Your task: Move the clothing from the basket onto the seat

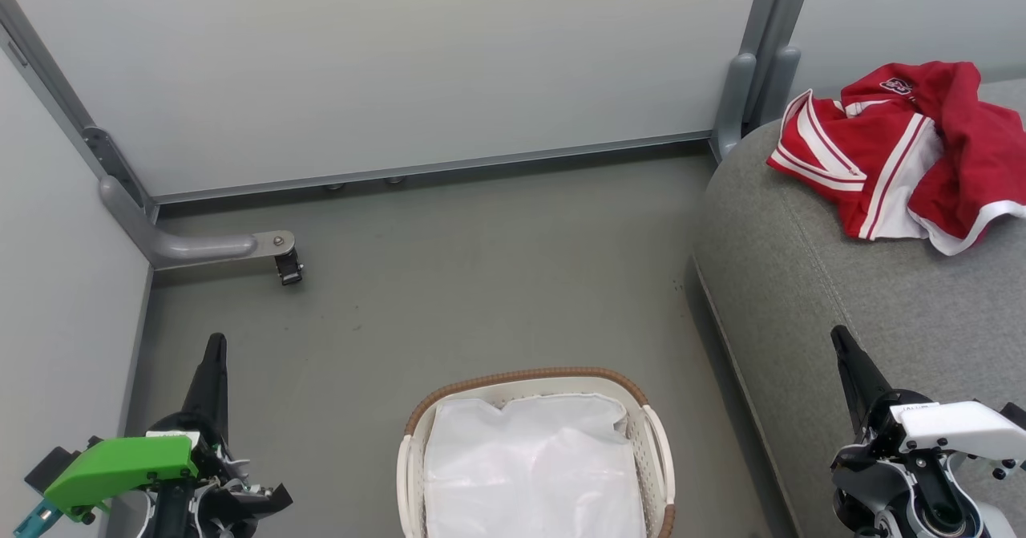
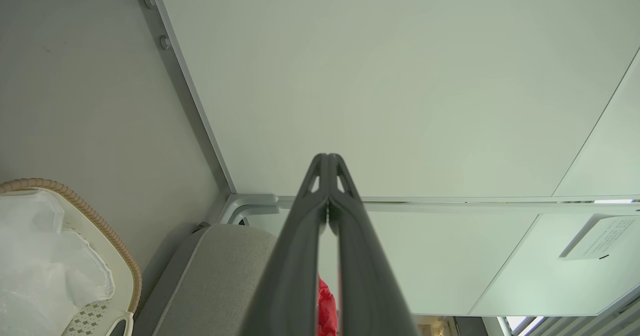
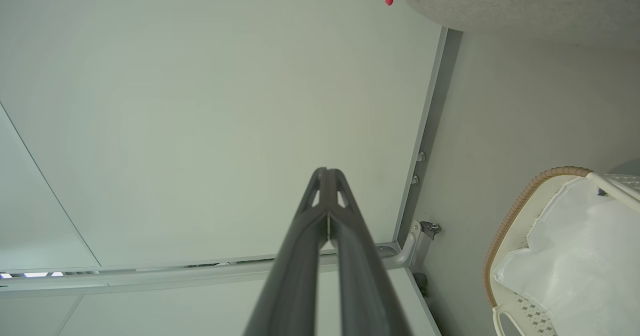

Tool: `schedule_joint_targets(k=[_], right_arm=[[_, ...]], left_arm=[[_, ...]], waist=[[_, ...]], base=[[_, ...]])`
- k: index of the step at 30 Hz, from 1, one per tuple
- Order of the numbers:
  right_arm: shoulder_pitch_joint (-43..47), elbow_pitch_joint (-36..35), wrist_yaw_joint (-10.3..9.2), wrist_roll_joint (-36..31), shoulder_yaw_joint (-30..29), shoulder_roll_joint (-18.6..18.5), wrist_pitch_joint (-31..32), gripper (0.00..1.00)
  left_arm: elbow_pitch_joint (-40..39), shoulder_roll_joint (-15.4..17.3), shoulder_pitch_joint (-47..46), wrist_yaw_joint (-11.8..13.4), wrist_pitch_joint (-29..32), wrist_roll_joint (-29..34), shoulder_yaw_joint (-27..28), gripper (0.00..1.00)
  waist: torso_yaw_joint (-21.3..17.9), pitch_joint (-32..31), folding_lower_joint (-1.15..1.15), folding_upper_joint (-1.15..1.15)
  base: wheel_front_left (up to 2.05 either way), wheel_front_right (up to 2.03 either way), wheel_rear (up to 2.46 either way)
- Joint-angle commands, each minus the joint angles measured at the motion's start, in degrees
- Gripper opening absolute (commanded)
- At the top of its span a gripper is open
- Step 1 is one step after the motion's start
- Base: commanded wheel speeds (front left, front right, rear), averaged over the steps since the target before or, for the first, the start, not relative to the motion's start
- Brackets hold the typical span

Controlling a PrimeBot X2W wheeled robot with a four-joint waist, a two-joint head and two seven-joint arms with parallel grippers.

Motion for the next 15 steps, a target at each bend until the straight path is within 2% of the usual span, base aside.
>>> schedule_joint_targets(k=[1, 15], right_arm=[[-0.4, -0.2, -0.02, 0.2, -0.1, -0.3, 0.2, 0.00], [-0.4, -0.2, -0.02, 0.2, -0.1, -0.3, 0.2, 0.00]], left_arm=[[-0.1, 0.3, -0.6, -0.4, 0.2, -0.2, 0.1, 0.00], [-0.1, 0.3, -0.6, -0.4, 0.2, -0.2, 0.1, 0.00]], waist=[[0.0, 0.0, 0.00, 0.00], [0.0, 0.0, 0.00, 0.00]], base=[[0.00, 0.00, 0.00], [0.00, 0.00, 0.00]])
